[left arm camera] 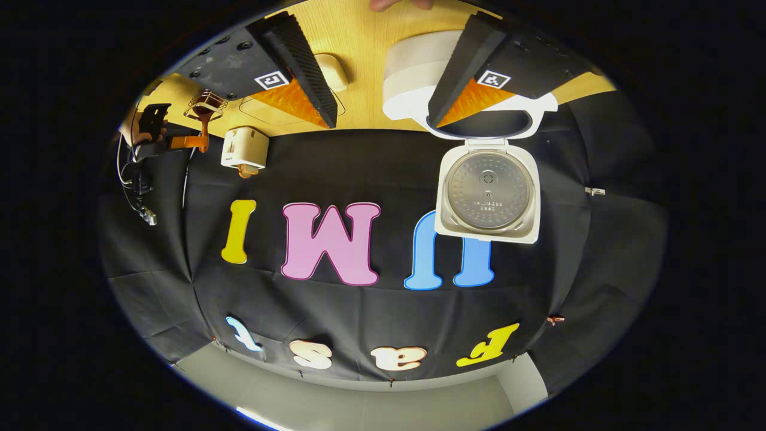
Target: Close the left gripper, press the button to open the rice cooker; take a wooden spoon from the chopstick holder with the right hand, scoop a spoonful of rice and pour it into the rice cooker, then put the wooden spoon back into the chopstick holder.
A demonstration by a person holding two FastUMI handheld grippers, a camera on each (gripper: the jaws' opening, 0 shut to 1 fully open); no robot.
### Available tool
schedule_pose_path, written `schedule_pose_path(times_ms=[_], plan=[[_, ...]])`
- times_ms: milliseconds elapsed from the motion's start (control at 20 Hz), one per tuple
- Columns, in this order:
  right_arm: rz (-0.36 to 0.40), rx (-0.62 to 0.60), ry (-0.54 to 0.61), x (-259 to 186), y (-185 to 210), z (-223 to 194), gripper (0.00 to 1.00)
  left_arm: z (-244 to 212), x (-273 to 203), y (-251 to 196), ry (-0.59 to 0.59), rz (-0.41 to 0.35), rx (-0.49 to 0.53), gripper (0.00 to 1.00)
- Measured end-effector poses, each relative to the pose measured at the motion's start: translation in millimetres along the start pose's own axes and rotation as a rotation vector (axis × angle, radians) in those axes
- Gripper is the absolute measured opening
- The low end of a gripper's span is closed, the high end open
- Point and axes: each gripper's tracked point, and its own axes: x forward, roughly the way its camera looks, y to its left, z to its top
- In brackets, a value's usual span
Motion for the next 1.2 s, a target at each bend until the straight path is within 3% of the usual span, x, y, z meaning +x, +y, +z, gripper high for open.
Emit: schedule_pose_path(times_ms=[200, 500, 550, 600, 650, 700, 750, 800, 900, 950, 1000, 1200], plan=[[0.029, 0.096, 0.076, 21.3, -2.2, -15.9, 0.97, -7.1, 9.3, -1.6, 0.013, 0.005, -0.010, 0.98], [0.058, 0.081, 0.127, 45.7, 7.0, -25.5, 0.94, -18.7, 18.9, -13.1, 0.039, -0.008, -0.001, 0.98], [0.059, 0.102, 0.125, 48.2, 7.8, -23.4, 0.74, -20.6, 20.1, -15.7, 0.046, -0.014, -0.004, 0.98], [0.056, 0.119, 0.127, 54.0, 6.8, -24.1, 0.90, -23.5, 20.7, -17.9, 0.052, -0.018, -0.010, 0.98], [0.057, 0.135, 0.152, 53.6, 6.8, -27.7, 0.64, -24.8, 21.0, -20.2, 0.058, -0.023, -0.017, 0.98], [0.074, 0.151, 0.173, 54.5, 10.9, -31.9, 0.64, -27.0, 20.8, -21.2, 0.063, -0.026, -0.026, 0.98], [0.093, 0.165, 0.191, 53.4, 16.0, -34.2, 0.48, -27.2, 21.5, -20.8, 0.064, -0.028, -0.031, 0.98], [0.097, 0.157, 0.204, 53.0, 17.1, -36.0, 0.55, -28.1, 20.9, -20.5, 0.064, -0.027, -0.034, 0.98], [0.111, 0.148, 0.210, 53.5, 24.0, -37.2, 0.44, -28.2, 20.3, -18.3, 0.063, -0.021, -0.037, 0.98], [0.104, 0.139, 0.208, 54.6, 26.8, -37.4, 0.46, -27.7, 19.5, -17.6, 0.062, -0.020, -0.037, 0.98], [0.101, 0.123, 0.211, 54.4, 28.2, -37.1, 0.27, -28.5, 18.6, -17.2, 0.062, -0.018, -0.036, 0.98], [0.108, 0.050, 0.171, 41.4, 36.5, -24.1, 0.20, -30.9, 13.1, -12.6, 0.059, -0.011, -0.030, 0.98]])
